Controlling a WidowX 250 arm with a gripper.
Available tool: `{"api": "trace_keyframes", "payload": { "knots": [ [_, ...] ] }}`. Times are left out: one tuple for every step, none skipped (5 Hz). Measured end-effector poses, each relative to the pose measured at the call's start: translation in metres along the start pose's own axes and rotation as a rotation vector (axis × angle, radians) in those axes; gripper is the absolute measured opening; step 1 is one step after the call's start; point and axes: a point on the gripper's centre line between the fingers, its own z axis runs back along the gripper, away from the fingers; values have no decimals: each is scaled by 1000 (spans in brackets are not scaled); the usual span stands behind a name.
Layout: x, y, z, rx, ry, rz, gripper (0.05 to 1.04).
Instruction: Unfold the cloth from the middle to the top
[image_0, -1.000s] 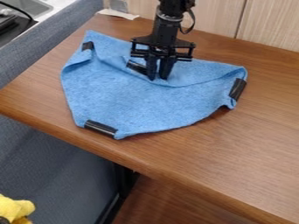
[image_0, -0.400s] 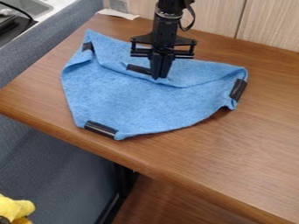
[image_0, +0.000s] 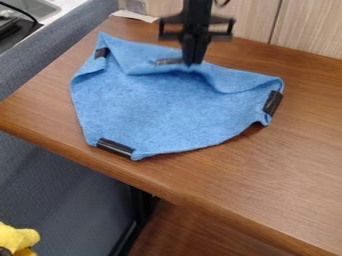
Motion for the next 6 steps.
{"api": "trace_keyframes", "payload": {
  "knots": [
    [12, -14, 14, -33, -21, 1, 54],
    [28, -33, 19, -54, -16, 0, 54],
    [42, -53, 15, -63, -18, -4, 54],
    [51, -67, -2, -49, -6, -3, 54],
    [50, -71, -25, -8, 6, -7, 54],
    [45, -74, -39, 17, -1, -19, 53]
  ]
}}
